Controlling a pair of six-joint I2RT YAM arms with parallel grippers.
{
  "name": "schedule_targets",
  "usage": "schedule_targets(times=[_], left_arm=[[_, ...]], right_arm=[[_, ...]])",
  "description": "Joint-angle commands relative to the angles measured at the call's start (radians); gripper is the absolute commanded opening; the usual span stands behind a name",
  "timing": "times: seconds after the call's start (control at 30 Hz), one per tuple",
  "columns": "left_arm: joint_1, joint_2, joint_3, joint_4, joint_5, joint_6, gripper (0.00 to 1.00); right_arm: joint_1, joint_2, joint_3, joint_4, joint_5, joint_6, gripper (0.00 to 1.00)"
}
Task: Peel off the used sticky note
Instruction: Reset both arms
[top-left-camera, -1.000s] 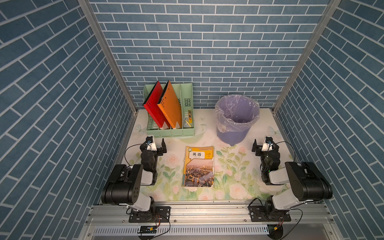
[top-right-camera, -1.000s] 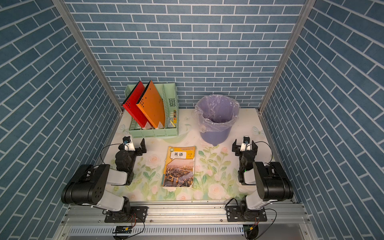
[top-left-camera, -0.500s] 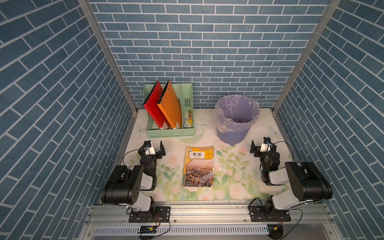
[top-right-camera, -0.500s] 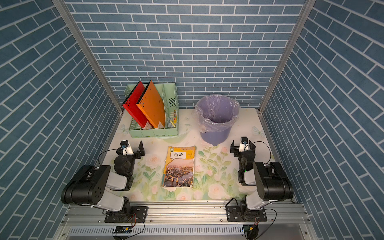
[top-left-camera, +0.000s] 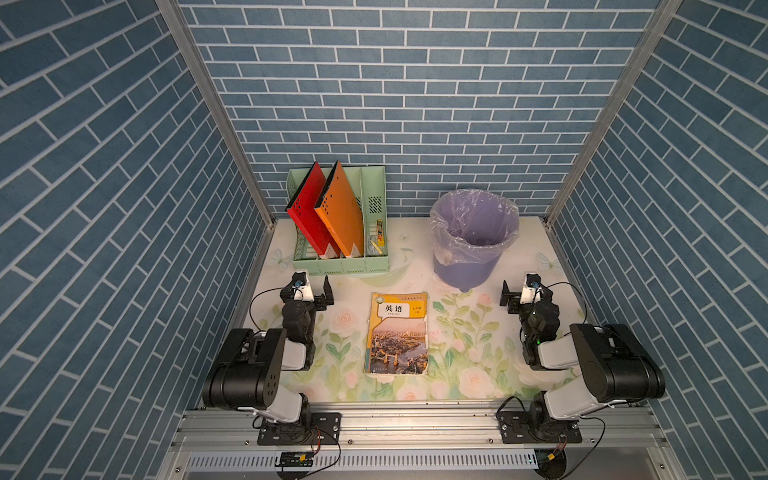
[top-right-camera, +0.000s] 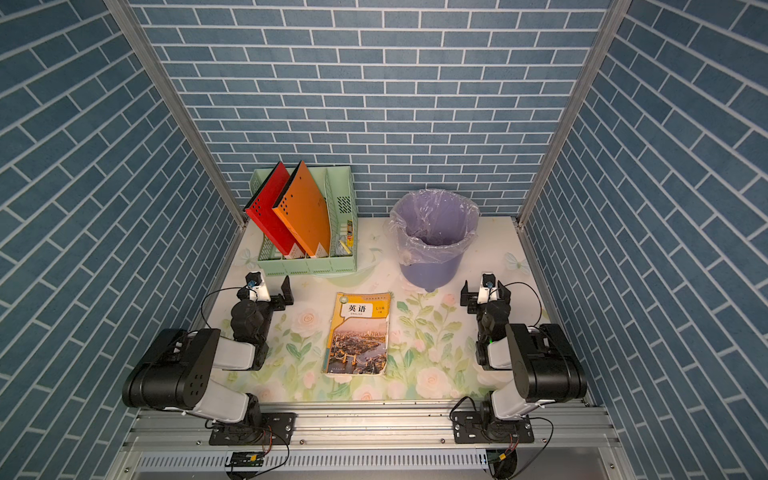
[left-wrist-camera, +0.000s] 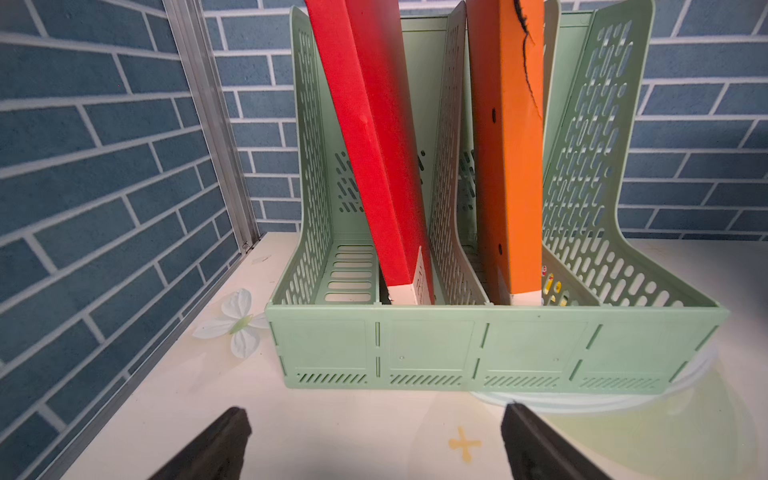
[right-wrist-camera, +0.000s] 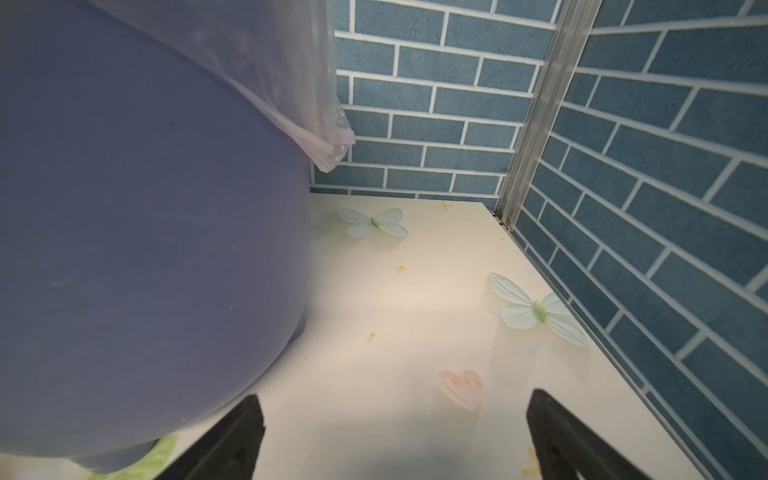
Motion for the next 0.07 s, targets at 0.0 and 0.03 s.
schedule_targets(times=[0.0, 0.03], left_arm=[[-0.003, 0.003, 0.002, -0.001, -0.003, 0.004, 1.00], [-0.002, 0.003, 0.002, 0.000, -0.003, 0.005, 1.00]], right_arm=[[-0.005, -0.007, 0.013, -0.003, -0.009, -0.008, 0.99], [-0.005, -0.006, 0.013, -0.003, -0.009, -0.008, 1.00]])
